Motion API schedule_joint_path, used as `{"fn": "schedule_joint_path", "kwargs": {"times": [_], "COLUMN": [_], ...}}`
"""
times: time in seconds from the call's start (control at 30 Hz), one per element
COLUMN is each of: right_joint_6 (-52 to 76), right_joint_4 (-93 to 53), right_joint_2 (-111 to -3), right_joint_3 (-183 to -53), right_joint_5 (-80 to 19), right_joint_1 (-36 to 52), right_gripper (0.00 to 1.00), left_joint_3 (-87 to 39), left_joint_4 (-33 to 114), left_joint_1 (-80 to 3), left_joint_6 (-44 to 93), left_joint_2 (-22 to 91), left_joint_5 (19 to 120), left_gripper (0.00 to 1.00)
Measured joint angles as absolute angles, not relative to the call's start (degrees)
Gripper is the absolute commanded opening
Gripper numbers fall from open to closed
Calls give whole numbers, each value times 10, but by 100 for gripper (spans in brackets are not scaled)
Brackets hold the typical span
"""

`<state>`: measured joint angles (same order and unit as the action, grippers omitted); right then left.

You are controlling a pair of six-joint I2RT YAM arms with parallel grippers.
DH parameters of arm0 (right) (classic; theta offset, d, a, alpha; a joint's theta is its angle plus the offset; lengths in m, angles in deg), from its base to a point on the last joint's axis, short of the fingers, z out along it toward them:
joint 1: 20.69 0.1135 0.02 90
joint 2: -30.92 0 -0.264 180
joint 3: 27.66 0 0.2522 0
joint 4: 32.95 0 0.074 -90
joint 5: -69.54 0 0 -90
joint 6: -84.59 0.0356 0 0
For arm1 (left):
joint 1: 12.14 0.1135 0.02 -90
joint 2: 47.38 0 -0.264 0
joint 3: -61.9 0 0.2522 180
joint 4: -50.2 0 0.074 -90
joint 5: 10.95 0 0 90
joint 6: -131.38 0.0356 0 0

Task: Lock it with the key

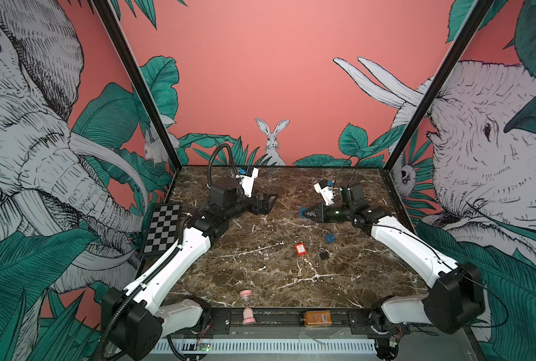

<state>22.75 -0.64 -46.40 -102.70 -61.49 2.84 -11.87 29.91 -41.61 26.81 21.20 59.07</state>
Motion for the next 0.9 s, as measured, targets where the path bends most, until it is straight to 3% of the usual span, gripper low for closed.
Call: {"fn": "schedule_joint_path", "kwargs": {"times": [0.3, 0.63, 0.8, 0.9], "right_joint_6": [253, 299, 317, 326], "right_joint_4": [-27, -82, -108, -122], "right_joint_2": [-418, -417, -417, -417], "right_joint_3": [-1005, -972, -968, -968], "right_joint_5": [-763, -837, -853, -860], "right_joint_1": [0, -2, -3, -3], "right_gripper": [0, 0, 0, 0], "left_joint_3": [-39, -13, -12, -12], "left_joint_4": [409, 526, 582, 612], "left_joint_1": [-416, -416, -416, -416], "left_joint_6": [319, 273, 227, 202], "left_joint_2": [253, 263, 285, 304], "left_joint_5": [442, 349, 318, 303], "left_gripper": [92, 87, 81, 71]}}
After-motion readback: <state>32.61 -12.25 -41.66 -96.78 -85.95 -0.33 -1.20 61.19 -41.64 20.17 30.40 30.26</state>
